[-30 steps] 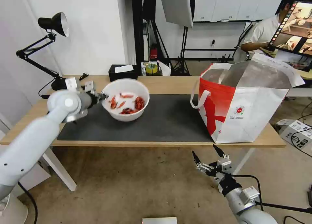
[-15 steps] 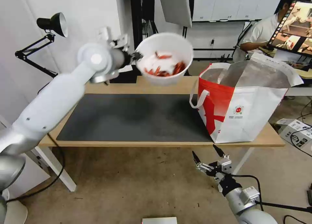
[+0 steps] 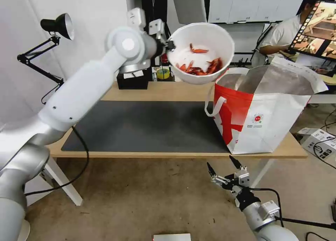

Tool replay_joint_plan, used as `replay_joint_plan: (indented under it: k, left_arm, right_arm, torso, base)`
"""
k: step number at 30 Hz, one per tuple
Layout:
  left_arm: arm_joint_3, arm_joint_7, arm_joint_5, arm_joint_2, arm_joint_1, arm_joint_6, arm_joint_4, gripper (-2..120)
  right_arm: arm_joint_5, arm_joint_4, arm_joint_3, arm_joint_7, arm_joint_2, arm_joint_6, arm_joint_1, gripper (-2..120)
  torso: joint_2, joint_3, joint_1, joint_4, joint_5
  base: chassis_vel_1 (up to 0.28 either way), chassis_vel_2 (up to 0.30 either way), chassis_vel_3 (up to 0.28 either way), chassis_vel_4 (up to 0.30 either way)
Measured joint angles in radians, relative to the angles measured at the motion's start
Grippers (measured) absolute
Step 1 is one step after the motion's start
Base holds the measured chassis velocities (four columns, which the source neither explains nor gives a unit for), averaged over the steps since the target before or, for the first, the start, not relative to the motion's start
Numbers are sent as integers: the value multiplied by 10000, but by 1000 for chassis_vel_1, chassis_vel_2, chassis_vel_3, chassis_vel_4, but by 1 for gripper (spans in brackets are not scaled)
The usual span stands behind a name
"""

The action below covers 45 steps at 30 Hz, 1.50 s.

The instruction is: Pick up the trash from the table and place it into the takeout bag.

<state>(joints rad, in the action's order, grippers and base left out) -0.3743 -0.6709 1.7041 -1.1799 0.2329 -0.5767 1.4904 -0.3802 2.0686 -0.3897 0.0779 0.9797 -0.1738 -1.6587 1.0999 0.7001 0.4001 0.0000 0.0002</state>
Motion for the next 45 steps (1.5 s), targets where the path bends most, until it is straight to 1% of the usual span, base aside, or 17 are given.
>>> replay_joint_plan:
  k: [2,4,5,8,9,12,13,16,17,19,25,26,29,34,38,41,45]
  left_arm:
    - [-59,-7,-30,-219,70,13,-156,0]
    - [-118,-28,-118,-927,233,51,-681,0]
    - [-118,-28,-118,-927,233,51,-681,0]
    - [-119,-71,-301,-1847,379,167,-1393,0]
    - [-119,-71,-301,-1847,379,167,-1393,0]
    - [-191,-123,-635,-2707,402,415,-1925,0]
    - [-191,-123,-635,-2707,402,415,-1925,0]
    - [-456,-135,-1412,-3466,357,958,-2388,0]
    - [-456,-135,-1412,-3466,357,958,-2388,0]
    - [-761,-99,-2152,-3707,262,1415,-2549,0]
    - [-1533,184,-3896,-3682,-83,2178,-2556,0]
    - [-1533,184,-3896,-3682,-83,2178,-2556,0]
    - [-2002,628,-4528,-3385,-289,2443,-2207,0]
    - [-2239,935,-4653,-3151,-415,2449,-1887,0]
    - [-2384,1478,-4624,-2916,-432,2424,-1659,0]
    - [-2416,2017,-4350,-2797,-390,2232,-1541,0]
    - [-2366,2163,-3880,-2847,-356,1992,-1541,3]
  right_arm:
    - [0,0,0,0,0,0,0,100]
    - [0,0,0,0,0,0,0,100]
    - [0,0,0,0,0,0,0,100]
    - [0,0,0,0,0,0,0,100]
    - [0,0,0,0,0,0,0,100]
    - [0,0,0,0,0,0,0,100]
    - [0,0,0,0,0,0,0,100]
    - [0,0,0,0,0,0,0,100]
    - [0,0,0,0,0,0,0,100]
    - [0,0,0,0,1,0,0,100]
    - [0,0,0,0,0,0,0,100]
    - [0,0,0,0,0,0,0,100]
    - [0,0,0,0,0,0,0,100]
    - [0,-1,0,0,1,0,0,100]
    - [0,0,0,0,1,0,0,100]
    - [0,0,0,0,0,0,0,100]
    - [0,0,0,0,0,0,0,100]
  torso:
    - [0,0,-1,0,0]
    - [0,0,0,1,0]
    - [0,0,0,1,0]
    - [0,-1,0,-2,3]
    - [0,-1,0,-2,3]
    - [0,-1,0,0,1]
    - [0,-1,0,0,1]
    - [1,-1,-1,-4,3]
    - [1,-1,-1,-4,3]
    - [0,-1,-1,-4,2]
    - [1,-1,0,1,0]
    - [1,-1,0,1,0]
    - [1,-1,0,2,-2]
    - [1,-1,-2,1,-2]
    - [1,-1,-1,1,-2]
    - [1,-1,-2,2,-3]
    - [1,-1,-1,-1,-3]
  base:
    - [0,0,0,0]
    - [0,0,0,0]
    - [0,0,0,0]
    - [0,0,0,0]
    - [0,0,0,0]
    - [0,0,0,0]
    - [0,0,0,0]
    - [0,0,0,0]
    - [0,0,0,0]
    - [0,0,0,0]
    - [0,0,0,0]
    - [0,0,0,0]
    - [0,0,0,0]
    - [0,0,0,0]
    - [0,0,0,0]
    - [0,0,0,0]
    - [0,0,0,0]
